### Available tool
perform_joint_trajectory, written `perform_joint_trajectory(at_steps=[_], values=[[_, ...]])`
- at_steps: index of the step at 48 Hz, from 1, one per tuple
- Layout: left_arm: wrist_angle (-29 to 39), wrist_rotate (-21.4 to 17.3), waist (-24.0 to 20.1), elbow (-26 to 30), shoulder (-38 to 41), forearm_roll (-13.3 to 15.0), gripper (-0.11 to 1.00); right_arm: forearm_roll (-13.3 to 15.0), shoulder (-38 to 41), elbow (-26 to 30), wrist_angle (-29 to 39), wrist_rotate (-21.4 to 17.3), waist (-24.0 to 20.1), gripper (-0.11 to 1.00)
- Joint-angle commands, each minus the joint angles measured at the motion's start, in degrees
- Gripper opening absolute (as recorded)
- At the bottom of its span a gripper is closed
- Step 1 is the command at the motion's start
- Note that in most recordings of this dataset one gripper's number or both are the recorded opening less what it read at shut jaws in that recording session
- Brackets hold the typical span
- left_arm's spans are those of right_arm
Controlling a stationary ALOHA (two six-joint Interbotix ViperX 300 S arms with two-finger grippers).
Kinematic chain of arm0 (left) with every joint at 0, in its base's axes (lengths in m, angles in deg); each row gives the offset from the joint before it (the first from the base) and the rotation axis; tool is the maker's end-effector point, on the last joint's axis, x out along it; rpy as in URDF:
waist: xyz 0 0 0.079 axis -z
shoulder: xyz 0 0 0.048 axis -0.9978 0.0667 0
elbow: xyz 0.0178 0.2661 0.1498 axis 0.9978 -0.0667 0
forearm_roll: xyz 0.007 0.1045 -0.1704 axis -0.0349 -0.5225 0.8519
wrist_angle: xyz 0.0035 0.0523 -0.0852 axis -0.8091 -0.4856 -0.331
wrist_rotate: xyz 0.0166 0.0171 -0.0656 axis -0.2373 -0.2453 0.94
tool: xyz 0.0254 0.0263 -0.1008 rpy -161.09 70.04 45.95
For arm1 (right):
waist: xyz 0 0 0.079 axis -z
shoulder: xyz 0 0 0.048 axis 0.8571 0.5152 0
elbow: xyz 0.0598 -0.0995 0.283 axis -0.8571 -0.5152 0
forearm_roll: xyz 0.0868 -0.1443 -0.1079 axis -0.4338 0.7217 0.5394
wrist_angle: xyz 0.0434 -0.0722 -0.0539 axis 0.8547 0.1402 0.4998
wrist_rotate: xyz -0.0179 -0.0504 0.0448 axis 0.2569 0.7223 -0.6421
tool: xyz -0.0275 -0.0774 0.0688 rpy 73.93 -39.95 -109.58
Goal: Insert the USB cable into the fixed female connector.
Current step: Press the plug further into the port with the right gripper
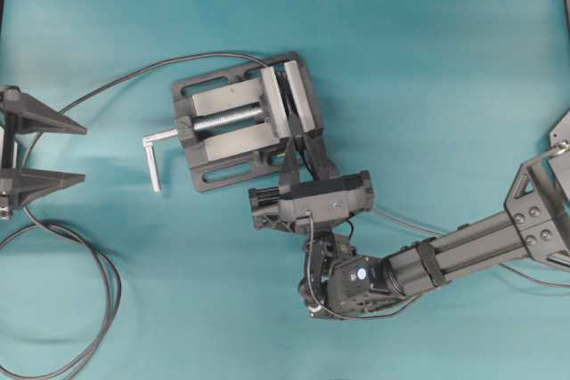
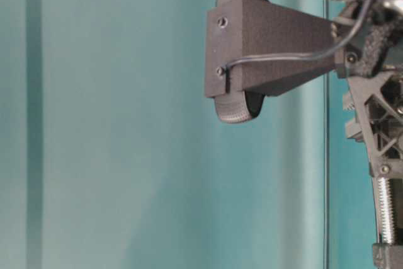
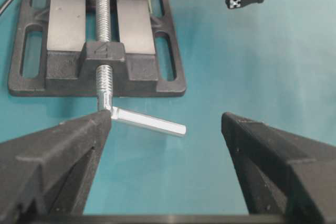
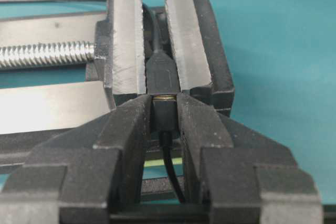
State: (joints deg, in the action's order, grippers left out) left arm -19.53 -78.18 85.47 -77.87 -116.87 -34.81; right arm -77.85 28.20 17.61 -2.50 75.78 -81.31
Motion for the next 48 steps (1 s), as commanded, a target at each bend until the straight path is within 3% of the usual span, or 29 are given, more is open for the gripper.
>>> perform_joint_trajectory(at_steps=[1, 13, 48], values=[[-0.4, 0.6, -0.2, 0.6, 0.8, -0.2, 1.0, -0.4, -1.4, 1.3, 0.0, 0.0, -1.5, 0.21], [-0.4, 0.6, -0.2, 0.6, 0.8, -0.1, 1.0, -0.9, -1.2, 1.7, 0.0, 0.0, -2.4, 0.31], [-0.4, 0.6, -0.3, 0.6, 0.8, -0.2, 1.0, -0.9, -1.2, 2.0, 0.0, 0.1, -3.3, 0.31]])
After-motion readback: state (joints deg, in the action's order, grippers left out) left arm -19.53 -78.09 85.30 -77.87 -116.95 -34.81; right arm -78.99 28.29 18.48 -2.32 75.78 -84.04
